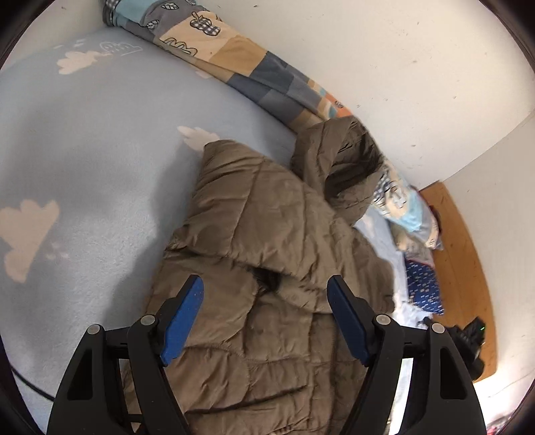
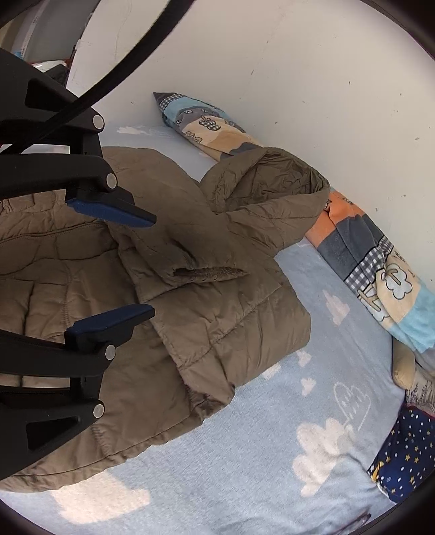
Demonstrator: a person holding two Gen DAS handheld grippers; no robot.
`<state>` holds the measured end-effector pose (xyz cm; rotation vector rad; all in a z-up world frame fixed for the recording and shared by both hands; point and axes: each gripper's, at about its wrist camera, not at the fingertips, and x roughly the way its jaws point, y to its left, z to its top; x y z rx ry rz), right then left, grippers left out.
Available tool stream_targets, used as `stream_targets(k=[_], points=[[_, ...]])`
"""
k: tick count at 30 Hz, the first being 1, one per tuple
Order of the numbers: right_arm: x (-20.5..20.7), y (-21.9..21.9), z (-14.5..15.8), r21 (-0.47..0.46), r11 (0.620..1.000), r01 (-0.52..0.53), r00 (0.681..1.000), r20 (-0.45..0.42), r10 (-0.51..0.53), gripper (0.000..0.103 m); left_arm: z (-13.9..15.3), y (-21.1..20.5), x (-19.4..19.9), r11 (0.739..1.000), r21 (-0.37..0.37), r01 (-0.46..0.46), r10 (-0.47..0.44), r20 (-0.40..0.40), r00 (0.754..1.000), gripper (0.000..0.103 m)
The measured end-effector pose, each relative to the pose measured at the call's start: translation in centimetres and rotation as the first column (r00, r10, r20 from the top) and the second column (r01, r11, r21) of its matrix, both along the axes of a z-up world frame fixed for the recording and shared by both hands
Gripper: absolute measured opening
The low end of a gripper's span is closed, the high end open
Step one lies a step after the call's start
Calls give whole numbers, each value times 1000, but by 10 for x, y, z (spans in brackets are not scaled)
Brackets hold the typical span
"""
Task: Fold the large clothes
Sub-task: 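Lift the sleeve with the left gripper and fold it across the jacket body, then open the left gripper to release the sleeve while the right gripper pinches and smooths the fold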
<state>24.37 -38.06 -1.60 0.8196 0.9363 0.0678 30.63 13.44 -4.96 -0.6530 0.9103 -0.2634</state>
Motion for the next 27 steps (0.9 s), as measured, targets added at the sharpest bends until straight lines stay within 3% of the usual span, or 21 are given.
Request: stream_targets(k=[2, 5, 9, 14, 18, 27], points=[[-3, -2, 3, 19, 1000, 20, 1000, 1, -20, 53, 0, 3, 8, 1000, -4, -1, 1, 9, 1000, 75], [0, -3, -3, 25, 1000, 19, 1000, 7, -19, 53, -16, 3, 23, 999, -45, -17, 15, -39, 999, 75], [20, -8, -26, 70, 997, 14, 1000, -21, -13, 53, -22, -5, 36, 996, -82, -42, 37, -58, 998, 75], [51, 3, -44, 143, 988, -65, 998, 22, 62, 53, -24, -3, 46, 993, -89, -75, 69, -65, 995, 75], [66, 20, -52, 121, 989, -83, 996, -35, 88, 53, -34, 10, 46, 979, -166, -117, 99, -112, 989, 75], [69, 24, -66, 153, 987, -53, 998, -32, 58, 50, -50, -12, 50, 978, -208, -34, 1, -154, 988, 75]])
